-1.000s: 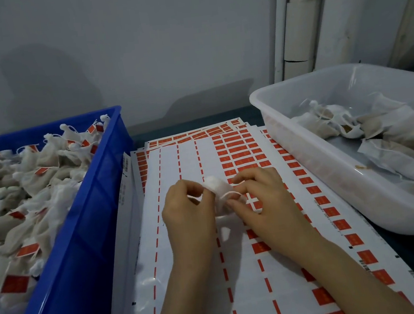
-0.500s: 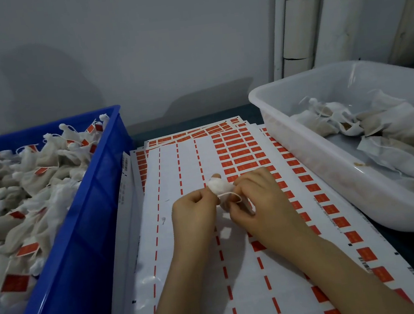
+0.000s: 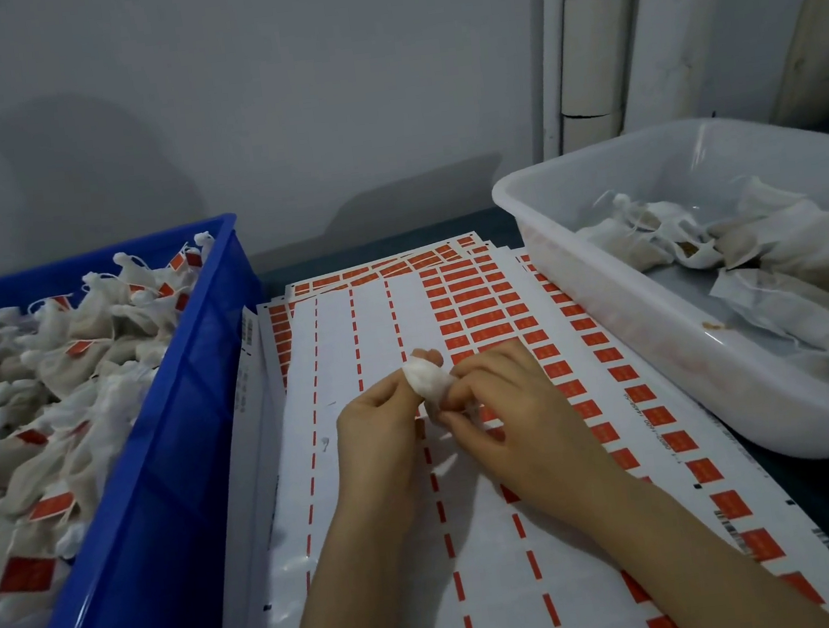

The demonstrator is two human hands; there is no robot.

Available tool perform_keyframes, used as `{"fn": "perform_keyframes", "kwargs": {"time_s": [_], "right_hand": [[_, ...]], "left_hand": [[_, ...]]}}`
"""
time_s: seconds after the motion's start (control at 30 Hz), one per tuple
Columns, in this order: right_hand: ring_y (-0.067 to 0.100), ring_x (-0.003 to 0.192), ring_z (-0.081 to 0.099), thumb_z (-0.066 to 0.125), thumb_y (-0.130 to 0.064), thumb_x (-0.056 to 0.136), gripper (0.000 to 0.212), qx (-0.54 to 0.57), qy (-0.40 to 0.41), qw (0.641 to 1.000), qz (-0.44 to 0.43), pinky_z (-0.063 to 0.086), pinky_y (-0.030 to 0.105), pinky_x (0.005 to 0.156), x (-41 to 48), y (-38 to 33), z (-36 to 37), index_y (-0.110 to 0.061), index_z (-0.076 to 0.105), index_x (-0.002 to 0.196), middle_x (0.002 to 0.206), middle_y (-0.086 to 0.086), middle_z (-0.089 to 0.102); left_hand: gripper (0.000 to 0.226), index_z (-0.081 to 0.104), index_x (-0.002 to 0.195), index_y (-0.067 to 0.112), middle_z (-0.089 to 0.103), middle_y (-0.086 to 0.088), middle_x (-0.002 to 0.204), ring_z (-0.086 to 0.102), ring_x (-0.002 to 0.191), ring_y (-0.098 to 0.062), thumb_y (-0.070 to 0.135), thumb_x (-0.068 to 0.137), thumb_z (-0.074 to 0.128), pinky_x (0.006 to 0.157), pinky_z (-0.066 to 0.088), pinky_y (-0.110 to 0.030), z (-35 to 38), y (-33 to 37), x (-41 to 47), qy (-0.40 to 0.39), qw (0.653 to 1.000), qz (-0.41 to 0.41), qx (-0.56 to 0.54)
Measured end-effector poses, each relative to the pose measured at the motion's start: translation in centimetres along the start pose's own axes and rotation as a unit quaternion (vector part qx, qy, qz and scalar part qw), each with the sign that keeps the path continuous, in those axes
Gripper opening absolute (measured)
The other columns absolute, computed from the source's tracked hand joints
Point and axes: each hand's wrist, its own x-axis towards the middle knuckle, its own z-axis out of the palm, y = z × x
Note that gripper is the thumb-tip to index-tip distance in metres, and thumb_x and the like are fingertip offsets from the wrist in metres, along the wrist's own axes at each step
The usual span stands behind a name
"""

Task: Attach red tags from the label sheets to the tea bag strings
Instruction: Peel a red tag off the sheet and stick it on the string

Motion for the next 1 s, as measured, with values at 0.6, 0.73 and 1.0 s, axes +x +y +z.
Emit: {"fn": "perform_keyframes", "kwargs": {"time_s": [0.6,0.73,1.0], "right_hand": [[0.006,0.078,0.057,0.054,-0.027,0.084,0.026,0.096,0.078,0.991,0.041,0.033,-0.01,0.073,0.1,-0.6,-1.7,-0.006,0.065,0.096,0.092,0.005,0.069],[0.006,0.081,0.054,0.059,-0.021,0.082,0.02,0.07,0.101,0.992,0.028,0.032,-0.009,0.077,0.3,-0.5,-1.9,-0.005,0.066,0.091,0.089,0.007,0.069],[0.007,0.081,0.054,0.06,-0.011,0.081,0.013,0.066,0.122,0.99,0.029,0.03,-0.008,0.082,0.4,-0.3,-2.0,-0.002,0.066,0.088,0.088,0.011,0.067]], "left_hand": [[0.027,0.074,0.067,0.036,0.072,0.014,0.073,0.067,0.072,0.0,0.051,0.069,0.052,0.054,0.048,-0.007,-0.5,-0.2,-0.2,-0.106,0.986,0.091,0.085],[0.032,0.074,0.067,0.039,0.072,0.012,0.073,0.069,0.076,-0.012,0.06,0.06,0.051,0.066,0.051,-0.018,-0.7,-0.4,0.2,-0.122,0.982,0.087,0.114],[0.021,0.074,0.071,0.033,0.073,0.008,0.077,0.069,0.078,-0.015,0.037,0.083,0.057,0.067,0.052,-0.018,-0.9,-0.4,0.5,-0.161,0.973,0.078,0.148]]}}
